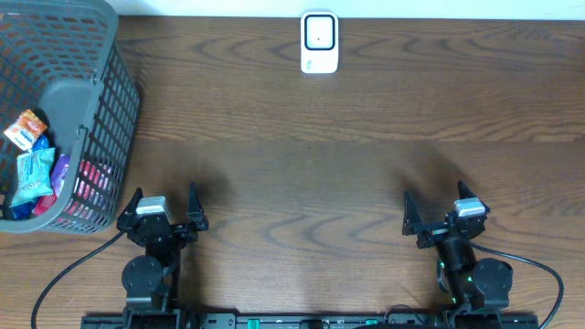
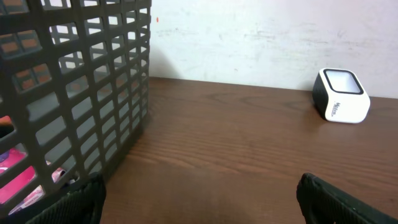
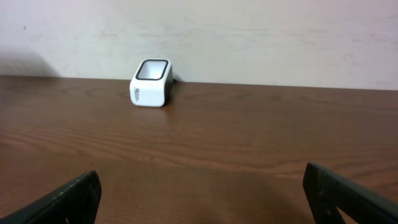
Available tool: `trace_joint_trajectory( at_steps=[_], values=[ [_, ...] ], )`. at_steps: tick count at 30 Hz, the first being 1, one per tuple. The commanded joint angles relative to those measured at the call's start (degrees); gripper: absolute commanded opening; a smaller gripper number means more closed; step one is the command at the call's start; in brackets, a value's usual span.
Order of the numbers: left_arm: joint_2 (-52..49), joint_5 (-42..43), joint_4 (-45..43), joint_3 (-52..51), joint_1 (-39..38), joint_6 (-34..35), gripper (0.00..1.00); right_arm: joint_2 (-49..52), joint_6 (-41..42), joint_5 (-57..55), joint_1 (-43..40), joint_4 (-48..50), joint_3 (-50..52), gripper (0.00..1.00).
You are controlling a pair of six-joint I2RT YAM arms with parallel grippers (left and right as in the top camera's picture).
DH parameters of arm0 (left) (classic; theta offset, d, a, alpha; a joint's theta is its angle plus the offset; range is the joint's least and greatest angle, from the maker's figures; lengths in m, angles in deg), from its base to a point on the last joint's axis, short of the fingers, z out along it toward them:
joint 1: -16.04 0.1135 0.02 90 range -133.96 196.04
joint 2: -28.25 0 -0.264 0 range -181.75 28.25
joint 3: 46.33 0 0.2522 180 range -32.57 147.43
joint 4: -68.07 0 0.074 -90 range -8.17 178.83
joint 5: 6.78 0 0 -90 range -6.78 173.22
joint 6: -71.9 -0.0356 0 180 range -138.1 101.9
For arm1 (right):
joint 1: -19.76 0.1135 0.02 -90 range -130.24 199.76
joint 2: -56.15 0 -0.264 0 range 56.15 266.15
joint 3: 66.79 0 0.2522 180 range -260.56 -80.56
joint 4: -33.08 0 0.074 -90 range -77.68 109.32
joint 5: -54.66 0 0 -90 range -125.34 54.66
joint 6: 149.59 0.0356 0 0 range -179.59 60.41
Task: Scan the item barcode
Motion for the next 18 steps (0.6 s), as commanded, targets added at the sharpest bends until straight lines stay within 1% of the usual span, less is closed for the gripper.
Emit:
trace_joint_trajectory(
  at_steps=[1,5,8,10,12,13,15,18],
  values=[
    [0.28,-1.9,2.36,-0.92,-0.17,-0.35,0.98,-0.37,-0.42,0.52,-0.76,-0.09,0.15,0.99],
    [0.28,-0.76,2.32,-0.92,-0.17,0.09,0.98,-0.37,-0.39,0.52,-0.76,-0.09,0.15,0.99],
    [0.28,6.34,2.32,-0.92,-0.2,2.95,0.98,-0.37,-0.42,0.52,-0.76,-0.09,0.15,0.99],
    [0.26,11.04,1.88,-0.87,-0.2,9.62,0.98,-0.37,-0.42,0.52,-0.76,-0.09,0.15,0.99],
    [0.24,16.11,1.22,-0.87,-0.17,18.86,0.98,-0.37,-0.42,0.52,-0.76,-0.09,0.15,0.99],
    [0.24,17.31,1.07,-0.87,-0.2,22.71,0.98,-0.37,-0.42,0.52,-0.76,-0.09,0.15,0.99],
    [0.24,17.9,1.05,-0.87,-0.2,29.75,0.98,-0.37,-0.42,0.52,-0.76,-0.09,0.15,0.99],
    [0.24,17.9,0.85,-0.87,-0.2,37.18,0.98,-0.37,-0.42,0.52,-0.76,-0.09,0.15,0.99]
  ],
)
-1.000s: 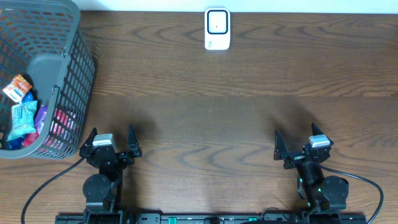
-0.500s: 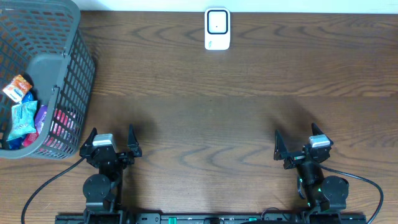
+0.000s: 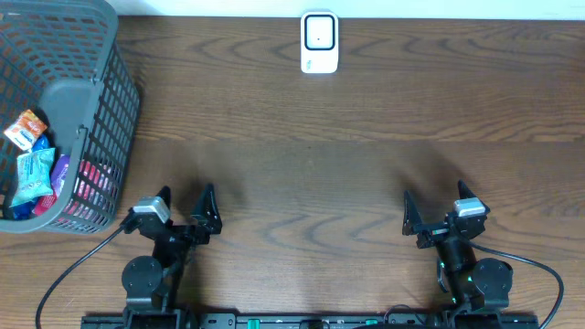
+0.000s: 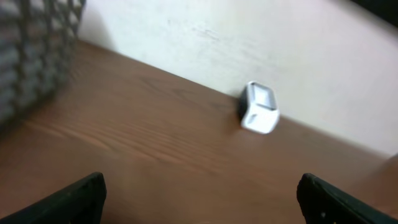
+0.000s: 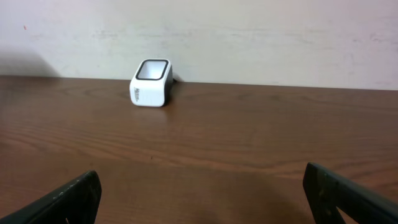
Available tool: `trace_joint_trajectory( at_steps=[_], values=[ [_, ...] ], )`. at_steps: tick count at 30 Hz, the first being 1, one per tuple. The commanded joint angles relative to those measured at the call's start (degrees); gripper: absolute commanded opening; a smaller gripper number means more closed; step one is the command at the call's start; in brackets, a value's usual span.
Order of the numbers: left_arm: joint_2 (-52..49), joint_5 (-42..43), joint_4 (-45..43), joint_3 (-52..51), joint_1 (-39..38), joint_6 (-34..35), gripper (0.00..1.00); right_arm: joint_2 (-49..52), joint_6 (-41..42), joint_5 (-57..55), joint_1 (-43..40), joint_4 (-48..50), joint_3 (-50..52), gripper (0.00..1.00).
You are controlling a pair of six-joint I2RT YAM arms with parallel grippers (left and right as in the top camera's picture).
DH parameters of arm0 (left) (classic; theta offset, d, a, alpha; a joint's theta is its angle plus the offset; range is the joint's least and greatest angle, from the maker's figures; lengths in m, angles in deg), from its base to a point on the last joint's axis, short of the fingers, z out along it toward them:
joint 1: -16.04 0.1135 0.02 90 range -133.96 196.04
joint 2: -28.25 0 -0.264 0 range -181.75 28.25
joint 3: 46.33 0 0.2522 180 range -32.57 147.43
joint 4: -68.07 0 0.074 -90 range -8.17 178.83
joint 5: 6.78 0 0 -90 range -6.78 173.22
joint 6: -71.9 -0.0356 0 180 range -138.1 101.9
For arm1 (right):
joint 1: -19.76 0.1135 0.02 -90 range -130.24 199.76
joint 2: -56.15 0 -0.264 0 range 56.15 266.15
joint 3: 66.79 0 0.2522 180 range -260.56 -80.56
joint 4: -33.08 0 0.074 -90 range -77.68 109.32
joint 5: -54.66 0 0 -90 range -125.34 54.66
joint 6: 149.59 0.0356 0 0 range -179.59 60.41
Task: Scan the item barcode
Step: 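Move the left gripper left and reach down into the grey basket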
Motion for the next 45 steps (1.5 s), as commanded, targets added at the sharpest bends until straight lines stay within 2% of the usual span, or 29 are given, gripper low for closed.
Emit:
trace_joint_trajectory(
  at_steps=[1,5,13,15,19,26,36,40,43,45],
  values=[
    [0.24,4.72,0.94,-0.92,-0.13,16.48,0.98,-0.37,-0.42,0.52,-0.76,-0.09,0.15,0.99],
    [0.24,4.63,-3.04,-0.92,-0.13,22.38,0.98,-0.37,-0.42,0.52,-0.76,-0.09,0.15,0.99],
    [0.24,8.09,-6.45,-0.57,-0.13,22.34,0.98,-0.37,-0.42,0.52,-0.76,-0.09,0.15,0.99],
    [0.24,8.04,-6.47,0.17,-0.13,20.02,0.98,-0.37,-0.42,0.52,-0.76,-0.09,0.15,0.99],
    [-0.81,7.65,-4.98,4.52,-0.13,7.21,0.98,-0.37,-0.42,0.52,-0.76,-0.09,0.15,0.99],
    [-12.9,-3.52,14.71,20.17,-0.13,0.79,0.98,-0.37,-0.42,0.52,-0.76,-0.09,0.15,0.99],
    [-41.11,-2.86,35.41,44.57,-0.13,-2.89,0.98,-0.37,-0.42,0.52,-0.76,-0.09,0.15,0.99],
    [-48.52,-2.45,42.93,53.37,-0.13,-6.71,0.98,-0.37,-0.42,0.52,-0.76,-0.09,0.15,0.99],
    [-52.81,1.25,48.98,59.71,-0.13,-11.28,0.98,-0.37,-0.42,0.52,-0.76,-0.09,0.15,0.99],
    [-55.1,2.82,52.87,63.52,-0.13,-11.96,0.98,-0.37,-0.42,0.52,-0.76,-0.09,0.15,0.99]
  ],
)
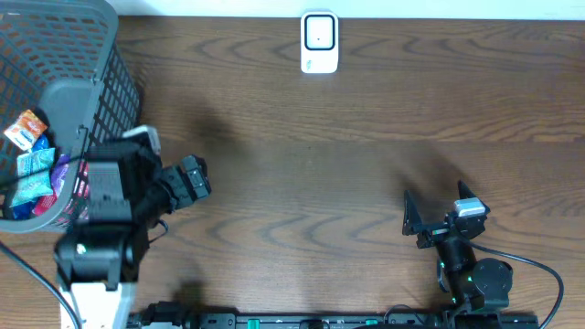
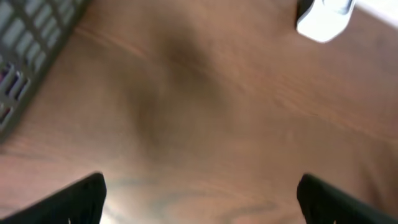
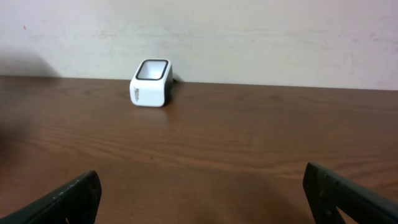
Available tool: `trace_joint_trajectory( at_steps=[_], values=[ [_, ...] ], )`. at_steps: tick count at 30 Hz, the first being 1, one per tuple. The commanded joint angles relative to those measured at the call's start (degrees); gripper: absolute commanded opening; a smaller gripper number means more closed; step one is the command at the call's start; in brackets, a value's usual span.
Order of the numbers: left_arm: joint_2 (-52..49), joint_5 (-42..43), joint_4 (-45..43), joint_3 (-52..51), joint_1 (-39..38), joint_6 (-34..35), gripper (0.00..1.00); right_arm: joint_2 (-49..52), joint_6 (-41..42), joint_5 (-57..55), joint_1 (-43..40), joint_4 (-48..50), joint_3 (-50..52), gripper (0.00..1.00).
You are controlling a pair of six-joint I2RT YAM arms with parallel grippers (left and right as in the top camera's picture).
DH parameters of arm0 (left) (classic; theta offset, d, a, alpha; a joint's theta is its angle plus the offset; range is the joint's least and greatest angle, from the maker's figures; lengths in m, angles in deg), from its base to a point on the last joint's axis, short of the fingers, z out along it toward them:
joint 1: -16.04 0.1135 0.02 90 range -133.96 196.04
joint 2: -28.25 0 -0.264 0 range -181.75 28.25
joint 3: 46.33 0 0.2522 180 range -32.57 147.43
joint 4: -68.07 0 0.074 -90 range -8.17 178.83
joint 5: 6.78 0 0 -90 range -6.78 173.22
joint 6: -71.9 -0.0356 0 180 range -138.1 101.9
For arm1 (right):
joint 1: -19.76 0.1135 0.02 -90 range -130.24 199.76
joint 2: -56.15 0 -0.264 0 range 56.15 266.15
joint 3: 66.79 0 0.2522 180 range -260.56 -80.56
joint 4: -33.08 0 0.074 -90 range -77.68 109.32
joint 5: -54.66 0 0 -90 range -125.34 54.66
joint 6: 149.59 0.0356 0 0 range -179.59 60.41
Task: Scan the item barcode
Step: 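Move the left gripper left and reach down into the grey basket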
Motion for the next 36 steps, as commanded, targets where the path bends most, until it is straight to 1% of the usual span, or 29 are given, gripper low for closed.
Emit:
trace_joint_trajectory(
  at_steps=[1,5,8,10,15,19,22,25,27,29,32,36],
  values=[
    [-3.1,3.87,4.09,6.56,-0.13,-4.7,0.98,-0.37,-0.42,0.55,-0.76,-0.11,0.15,0.99],
    [-3.61,5.6,5.49,7.85,-0.13,-3.63,0.98,-0.37,-0.42,0.55,-0.76,-0.11,0.15,0.99],
    [-3.41,10.78,7.19,7.85,-0.15,-2.95,0.98,-0.37,-0.42,0.55,-0.76,-0.11,0.15,0.99],
    [-3.39,13.66,7.32,7.85,-0.15,-4.92,0.98,-0.37,-0.42,0.55,-0.76,-0.11,0.15,0.99],
    [-3.54,14.08,9.97,9.31,-0.13,-3.23,0.98,-0.37,-0.42,0.55,-0.76,-0.11,0.15,0.99],
    [-6.1,13.75,17.31,16.65,-0.13,-3.13,0.98,-0.37,-0.42,0.55,-0.76,-0.11,0.15,0.99],
    [-10.14,11.17,25.31,26.16,-0.13,-4.63,0.98,-0.37,-0.42,0.55,-0.76,-0.11,0.15,0.99],
    [-13.92,6.49,32.22,35.74,-0.13,-4.85,0.98,-0.37,-0.42,0.55,-0.76,-0.11,0.15,0.99],
    [-15.43,5.35,34.86,40.33,-0.13,-4.83,0.98,-0.37,-0.42,0.55,-0.76,-0.11,0.15,0.99],
    [-16.35,4.44,36.15,44.11,-0.13,-4.81,0.98,-0.37,-0.42,0.55,-0.76,-0.11,0.15,0.99],
    [-16.5,2.64,36.24,47.17,-0.13,-4.79,0.98,-0.37,-0.42,0.55,-0.76,-0.11,0.15,0.99],
    [-16.7,-5.27,36.63,47.78,-0.13,-2.34,0.98,-0.37,-0.42,0.55,-0.76,-0.11,0.15,0.99]
  ],
)
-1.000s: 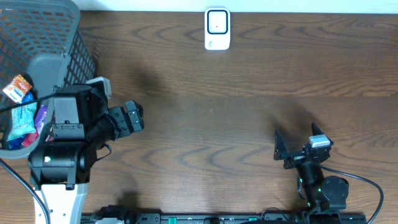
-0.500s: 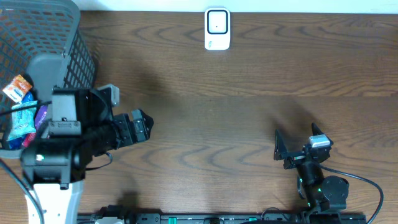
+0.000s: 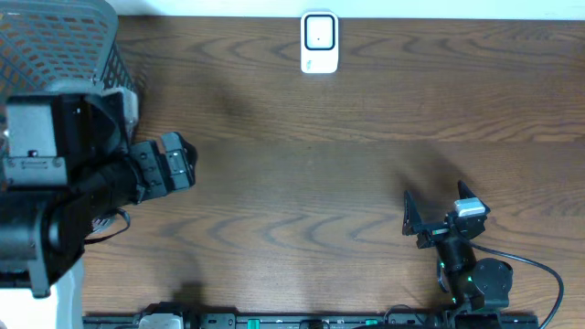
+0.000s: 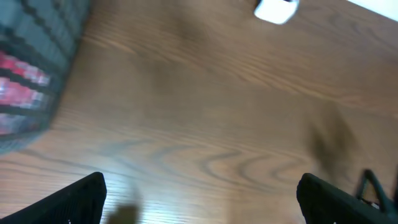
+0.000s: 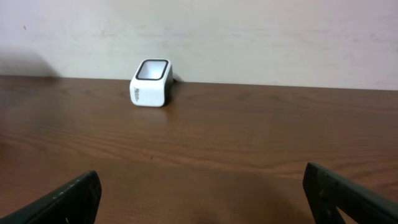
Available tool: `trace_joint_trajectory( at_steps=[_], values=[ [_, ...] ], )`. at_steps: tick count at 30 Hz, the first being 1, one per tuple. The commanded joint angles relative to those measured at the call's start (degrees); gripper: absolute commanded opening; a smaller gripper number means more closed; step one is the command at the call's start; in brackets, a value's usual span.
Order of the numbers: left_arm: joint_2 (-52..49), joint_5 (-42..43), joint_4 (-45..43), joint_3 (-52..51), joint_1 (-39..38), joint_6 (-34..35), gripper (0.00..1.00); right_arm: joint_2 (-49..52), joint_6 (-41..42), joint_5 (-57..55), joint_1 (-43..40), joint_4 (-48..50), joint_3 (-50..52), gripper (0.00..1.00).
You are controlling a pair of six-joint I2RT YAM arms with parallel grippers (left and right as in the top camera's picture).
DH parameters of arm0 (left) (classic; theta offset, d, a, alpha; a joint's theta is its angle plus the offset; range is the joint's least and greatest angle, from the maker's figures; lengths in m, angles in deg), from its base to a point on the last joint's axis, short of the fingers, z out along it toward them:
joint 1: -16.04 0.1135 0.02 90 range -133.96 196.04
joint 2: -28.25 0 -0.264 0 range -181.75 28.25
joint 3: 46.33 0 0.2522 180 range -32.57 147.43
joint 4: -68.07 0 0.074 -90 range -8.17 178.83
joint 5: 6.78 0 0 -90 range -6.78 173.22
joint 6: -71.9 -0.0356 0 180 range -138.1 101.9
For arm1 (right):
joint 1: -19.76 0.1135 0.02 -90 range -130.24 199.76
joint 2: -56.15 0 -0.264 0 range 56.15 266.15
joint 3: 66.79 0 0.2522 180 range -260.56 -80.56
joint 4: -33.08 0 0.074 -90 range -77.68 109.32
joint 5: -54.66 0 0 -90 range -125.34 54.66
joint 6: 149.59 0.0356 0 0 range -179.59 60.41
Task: Scan the item barcode
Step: 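Move the left gripper left and reach down into the grey basket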
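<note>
The white barcode scanner (image 3: 319,42) stands at the table's far edge; it also shows as the scanner (image 5: 150,83) and, blurred, the scanner (image 4: 275,9). The grey mesh basket (image 3: 55,32) sits at the far left. My raised left arm (image 3: 82,183) covers most of it, so its packets are hidden from overhead. A pink packet (image 4: 22,78) shows through the basket wall. High above the table, my left gripper (image 4: 199,205) is open and empty. My right gripper (image 5: 202,199) rests open and empty near the front edge.
Brown wooden table (image 3: 366,137) with a pale wall behind the scanner. The right gripper (image 3: 434,208) sits at the front right, its cable trailing behind. The basket wall (image 4: 37,56) rises at the left of my left gripper's view.
My left arm is higher and further left, now covering the basket's packets in the overhead view. Its camera looks down on more of the table. The right arm has not moved.
Both grippers rested open at the front edge, the left one facing the basket. Then the left gripper was turned toward the scanner. Later the left arm was lifted beside the basket, and now it is higher over the basket. The right arm stayed still.
</note>
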Motion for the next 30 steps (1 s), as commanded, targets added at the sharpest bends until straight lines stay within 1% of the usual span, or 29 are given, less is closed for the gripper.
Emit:
trace_joint_trajectory(
  at_steps=[1,6,10,12,19,24,27,30],
  values=[
    [-0.72,-8.37,0.85,0.7,-0.11,2.05,0.98,-0.37,-0.42,0.55,-0.76,-0.11,0.15,0.99],
    [-2.54,-10.21,0.87,0.7,-0.07,2.84,0.98,-0.37,-0.42,0.55,-0.76,-0.11,0.15,0.99],
    [-5.16,-17.2,0.28,0.7,-0.04,7.15,0.98,-0.37,-0.42,0.55,-0.76,-0.11,0.15,0.99],
    [-6.51,-18.82,-0.37,0.7,-0.04,8.33,0.98,-0.37,-0.42,0.55,-0.76,-0.11,0.15,0.99],
    [-11.85,-18.93,-5.49,0.7,-0.04,8.63,0.98,-0.37,-0.42,0.55,-0.76,-0.11,0.15,0.99],
    [-13.46,-18.86,-9.03,0.72,0.63,9.53,0.98,-0.37,-0.42,0.55,-0.76,-0.11,0.15,0.99],
    [-13.53,-18.47,-11.43,1.01,2.47,9.49,0.98,-0.37,-0.39,0.55,-0.76,-0.11,0.15,0.99],
    [-13.53,-18.47,-13.16,2.23,6.01,9.51,0.98,-0.37,-0.42,0.55,-0.76,-0.11,0.15,0.99]
  ],
)
